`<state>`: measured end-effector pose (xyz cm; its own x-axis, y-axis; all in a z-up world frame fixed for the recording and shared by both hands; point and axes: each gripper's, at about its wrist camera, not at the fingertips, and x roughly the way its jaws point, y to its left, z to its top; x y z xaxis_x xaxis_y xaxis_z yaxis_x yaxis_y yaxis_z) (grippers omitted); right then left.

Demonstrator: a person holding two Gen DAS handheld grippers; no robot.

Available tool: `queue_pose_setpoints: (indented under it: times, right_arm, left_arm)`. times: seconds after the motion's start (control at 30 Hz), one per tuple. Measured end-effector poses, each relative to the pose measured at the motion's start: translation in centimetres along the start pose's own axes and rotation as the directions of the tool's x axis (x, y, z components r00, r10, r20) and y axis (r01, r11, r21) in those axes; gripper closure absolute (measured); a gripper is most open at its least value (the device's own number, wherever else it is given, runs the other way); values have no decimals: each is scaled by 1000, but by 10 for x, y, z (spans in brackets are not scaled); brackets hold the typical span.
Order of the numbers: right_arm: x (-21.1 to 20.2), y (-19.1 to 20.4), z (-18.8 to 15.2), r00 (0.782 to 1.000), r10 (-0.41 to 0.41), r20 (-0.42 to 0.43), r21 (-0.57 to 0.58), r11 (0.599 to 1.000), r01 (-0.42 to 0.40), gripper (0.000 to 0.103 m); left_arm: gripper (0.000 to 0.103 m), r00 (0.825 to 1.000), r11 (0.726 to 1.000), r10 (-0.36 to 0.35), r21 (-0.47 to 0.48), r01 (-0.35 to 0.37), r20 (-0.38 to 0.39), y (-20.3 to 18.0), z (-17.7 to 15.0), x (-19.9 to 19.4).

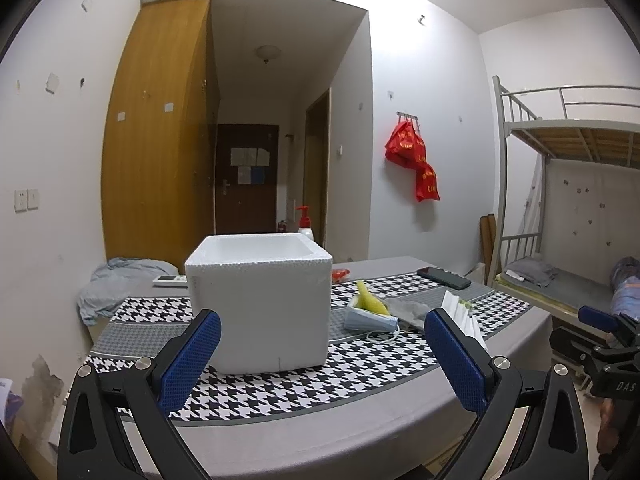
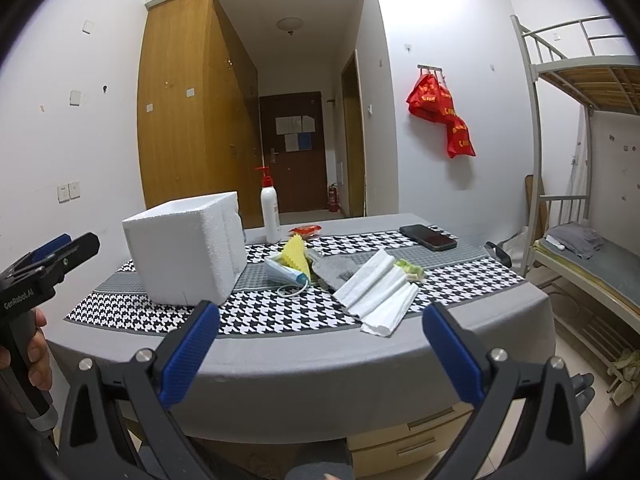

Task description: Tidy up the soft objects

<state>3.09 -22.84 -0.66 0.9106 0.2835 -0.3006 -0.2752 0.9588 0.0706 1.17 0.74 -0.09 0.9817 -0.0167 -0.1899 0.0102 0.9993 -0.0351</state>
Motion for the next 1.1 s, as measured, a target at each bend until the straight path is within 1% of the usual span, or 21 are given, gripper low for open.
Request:
queue_pose_setpoints:
  times: [0.27, 0.43, 0.9, 1.1]
  right_arm:
    - [0, 0, 1, 1000, -3, -1, 3, 1000, 3, 1]
    - [1, 0, 2, 1000, 4, -2, 8, 1000, -4, 1]
    - [1, 0, 0, 1000, 5, 1, 10, 1000, -5, 1]
    - [0, 0, 0, 1000, 2, 0, 9, 1000, -2, 1]
  left_arm:
    - [1, 1000, 1000, 0, 5, 0, 0, 1, 0, 0]
    - [1, 1000, 1000, 4, 6, -4, -16, -2, 0, 2]
    - [1, 1000, 1000, -8, 23, 8, -7, -5, 2, -2]
    - [1, 1000, 1000, -11, 13, 11, -7, -2, 1, -2]
